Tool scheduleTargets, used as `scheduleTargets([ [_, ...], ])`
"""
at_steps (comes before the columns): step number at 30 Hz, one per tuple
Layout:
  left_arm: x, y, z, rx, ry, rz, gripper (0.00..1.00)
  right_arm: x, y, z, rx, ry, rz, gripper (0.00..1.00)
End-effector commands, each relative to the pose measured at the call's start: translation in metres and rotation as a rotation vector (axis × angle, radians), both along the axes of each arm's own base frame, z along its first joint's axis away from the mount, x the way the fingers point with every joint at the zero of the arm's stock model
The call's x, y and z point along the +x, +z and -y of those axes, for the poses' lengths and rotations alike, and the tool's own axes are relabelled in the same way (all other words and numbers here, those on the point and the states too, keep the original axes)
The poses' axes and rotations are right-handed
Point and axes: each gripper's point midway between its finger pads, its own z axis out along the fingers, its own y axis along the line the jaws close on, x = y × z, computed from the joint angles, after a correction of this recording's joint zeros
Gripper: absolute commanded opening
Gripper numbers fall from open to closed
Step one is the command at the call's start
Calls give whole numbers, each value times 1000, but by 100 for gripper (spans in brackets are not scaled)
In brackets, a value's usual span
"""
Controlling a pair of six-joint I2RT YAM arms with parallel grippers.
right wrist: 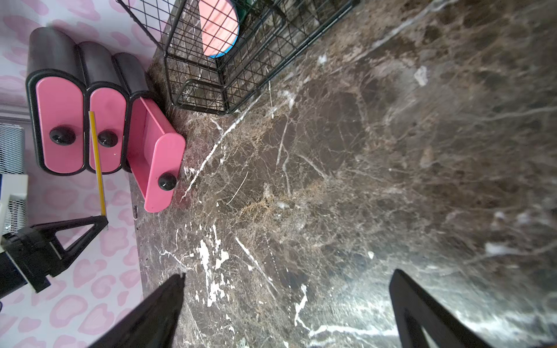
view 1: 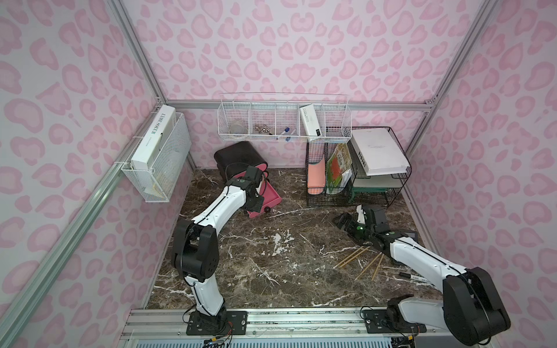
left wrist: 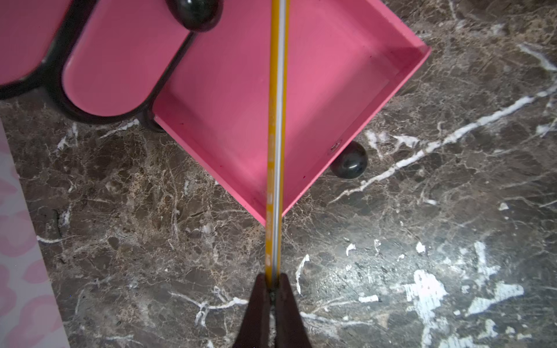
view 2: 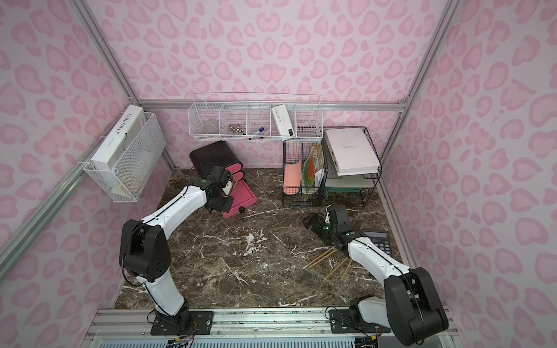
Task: Please place the pencils in the drawer according to their color
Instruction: Place the pencil in the drawer.
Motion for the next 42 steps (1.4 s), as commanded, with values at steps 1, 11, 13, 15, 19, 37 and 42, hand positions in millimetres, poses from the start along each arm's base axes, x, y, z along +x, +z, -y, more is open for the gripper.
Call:
scheduleTargets([
  [1, -1, -6, 1, -15, -23, -41, 0, 4, 4, -1, 7, -10, 15, 98],
  [11, 2, -29, -1, -4, -30, -97, 0, 2, 2, 1, 1, -14, 9, 98],
  [13, 4, -32, -2, -4, -26, -103, 0, 1, 1, 1, 2, -12, 8, 98],
  [15, 7, -34, -4, -4, -19, -107, 0, 1, 1, 1, 1, -12, 7, 98],
  [19, 12, -37, -6, -7, -8, -112, 0, 1, 1, 1, 0, -12, 7, 98],
  [37, 30, -51, -9, 4, 25, -143, 0, -2, 3, 3, -5, -13, 11, 98],
  [42, 31, -45, -10, 3, 31, -128, 33, -2, 4, 3, -5, -12, 14, 98],
])
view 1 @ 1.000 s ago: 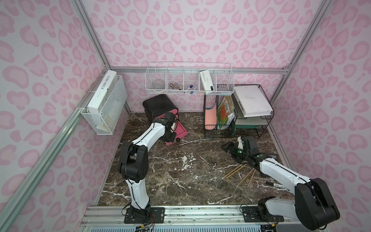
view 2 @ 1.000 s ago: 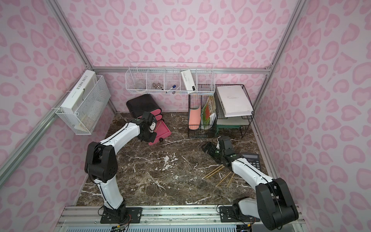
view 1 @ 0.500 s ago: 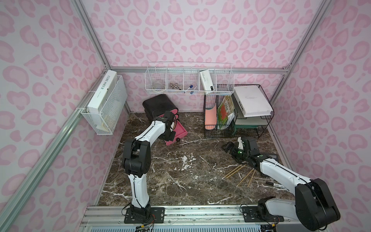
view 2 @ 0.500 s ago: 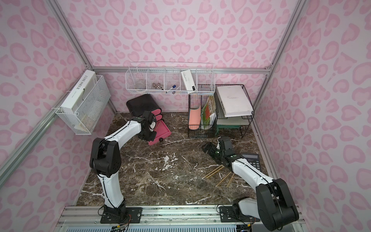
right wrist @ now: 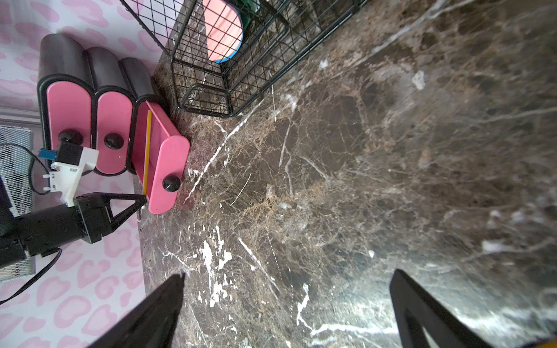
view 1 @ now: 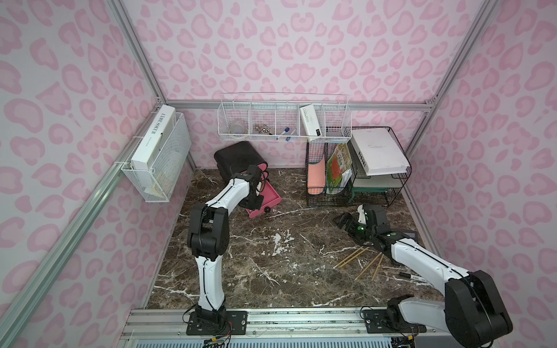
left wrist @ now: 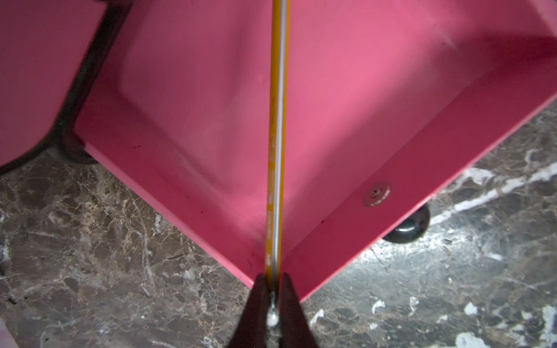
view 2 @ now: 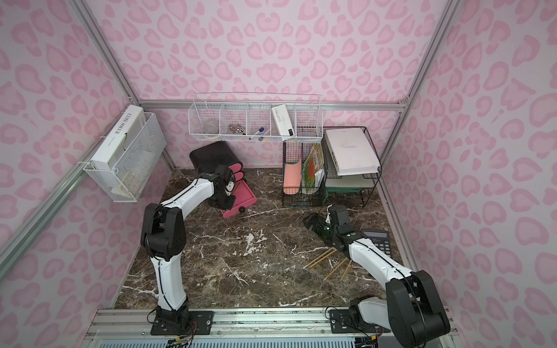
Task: Please place the pencils in the drawer according to their color
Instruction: Place the pencil in the drawer.
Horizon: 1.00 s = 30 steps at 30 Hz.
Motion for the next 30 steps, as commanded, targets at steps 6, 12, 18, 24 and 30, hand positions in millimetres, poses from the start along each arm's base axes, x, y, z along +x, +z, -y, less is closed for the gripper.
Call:
scheduleTargets([
  [6, -1, 26, 0, -17, 13, 46, 59, 0, 1, 2, -10, -3, 5, 99],
  [12, -5, 58, 7, -76, 21, 106, 67, 1, 2, 6, -16, -9, 9, 99],
  [18, -4, 56, 3, -52, 28, 111, 68, 2, 2, 7, -19, -10, 9, 99],
  [24, -7, 58, 14, -91, 21, 127, 68, 1, 3, 10, -26, -14, 13, 99],
  [30, -36, 74, 65, -107, -96, 146, 70, 1, 1, 27, -57, -44, 8, 99],
])
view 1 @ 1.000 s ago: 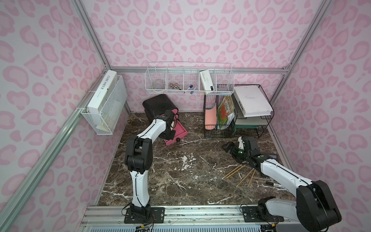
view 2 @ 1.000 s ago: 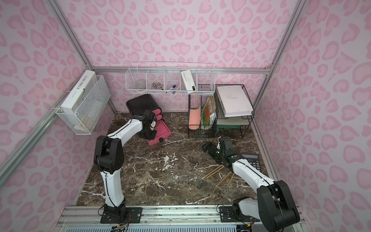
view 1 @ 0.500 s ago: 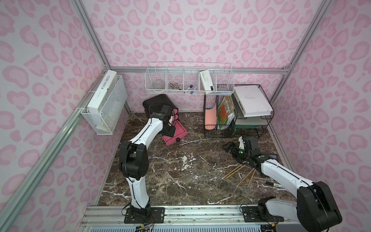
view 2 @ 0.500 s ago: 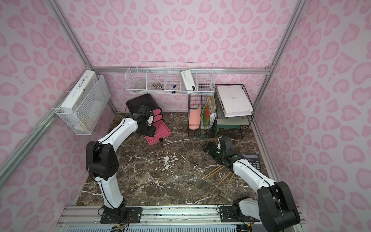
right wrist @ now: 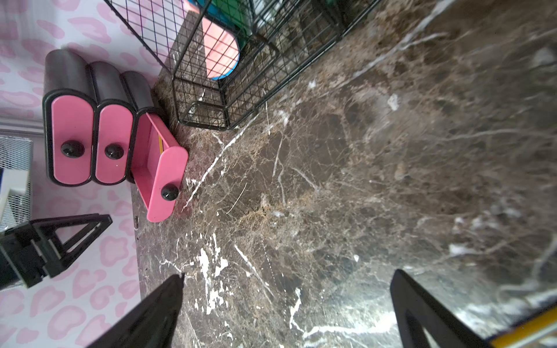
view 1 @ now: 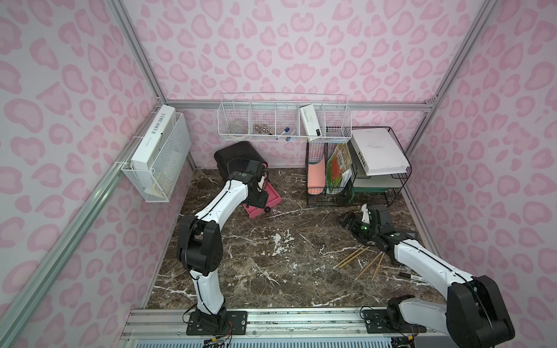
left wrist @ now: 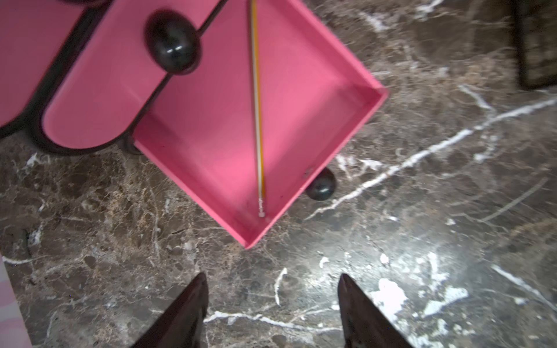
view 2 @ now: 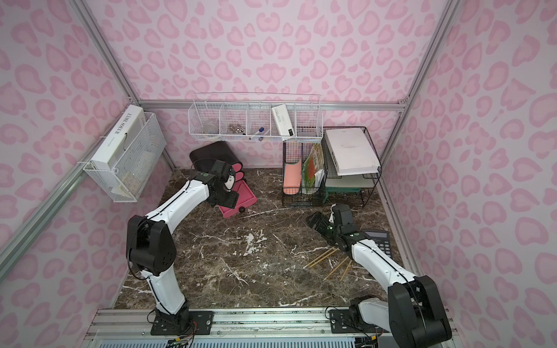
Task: Please place the pencils in the drawer according to their color
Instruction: Place the pencil in the drawer, then pick up the pencil from the center of the board.
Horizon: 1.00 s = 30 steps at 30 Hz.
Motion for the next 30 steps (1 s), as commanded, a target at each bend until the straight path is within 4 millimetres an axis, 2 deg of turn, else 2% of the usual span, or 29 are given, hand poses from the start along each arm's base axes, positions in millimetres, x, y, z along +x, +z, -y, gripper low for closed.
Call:
scheduleTargets([
  [1, -20, 6, 33, -22, -67, 6, 70, -4, -5, 12, -41, -10, -17, 99],
  [12, -127, -15, 182, -71, -416, -8, 73, -11, -17, 71, -74, -133, -68, 99],
  [17, -167, -36, 231, -72, -563, -42, 73, -12, -24, 91, -68, -181, -88, 99],
  [25, -210, -74, 281, -25, -738, -92, 74, -9, -20, 100, -46, -209, -79, 99],
  [30, -228, -92, 296, 1, -803, -116, 74, -10, -21, 100, -48, -211, -84, 99],
])
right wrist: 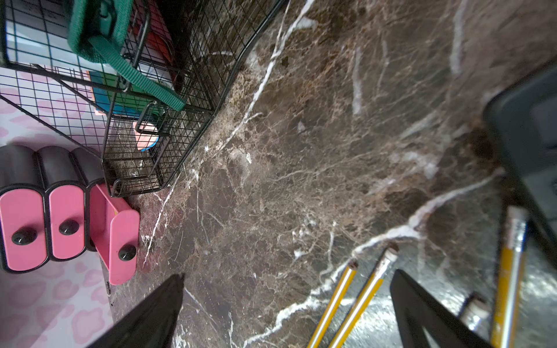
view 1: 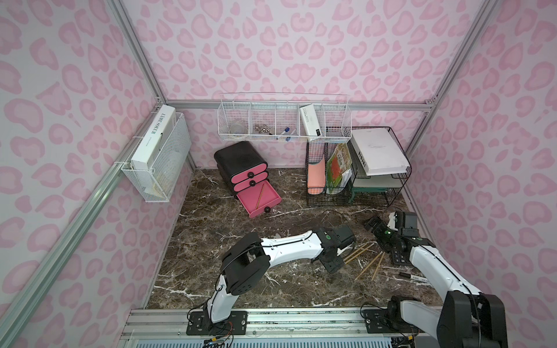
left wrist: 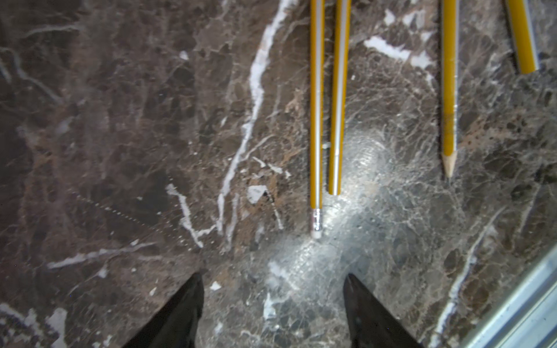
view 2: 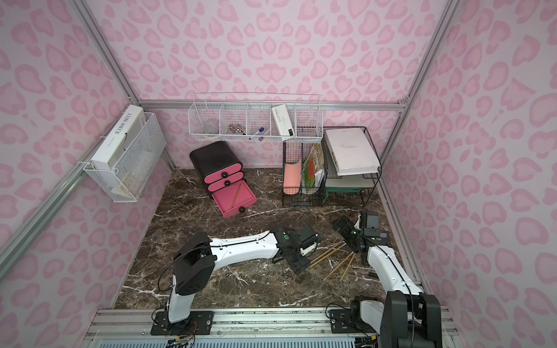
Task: Please place the pencils in the drawer according to their color
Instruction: Pick up the pencil from the center of the board.
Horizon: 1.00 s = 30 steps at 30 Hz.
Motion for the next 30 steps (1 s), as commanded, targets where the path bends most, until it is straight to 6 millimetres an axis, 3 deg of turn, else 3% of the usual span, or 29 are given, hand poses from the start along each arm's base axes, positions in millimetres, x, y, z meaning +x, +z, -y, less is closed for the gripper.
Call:
scheduleTargets([
  [1, -8, -8, 9, 2, -51, -10, 74, -2, 0, 0, 0, 10, 3, 99],
  [10, -14, -32, 17, 40, -77, -28, 68, -3, 3, 2, -1, 7, 11, 99],
  [17, -13, -44, 19, 65, -87, -38, 54, -4, 3, 3, -1, 6, 10, 99],
  [23, -13, -49, 20, 83, -97, -41, 36, -3, 5, 4, -1, 1, 18, 99],
  [30, -17, -53, 10, 111, -94, -59, 30, 0, 9, 4, 2, -6, 25, 98],
])
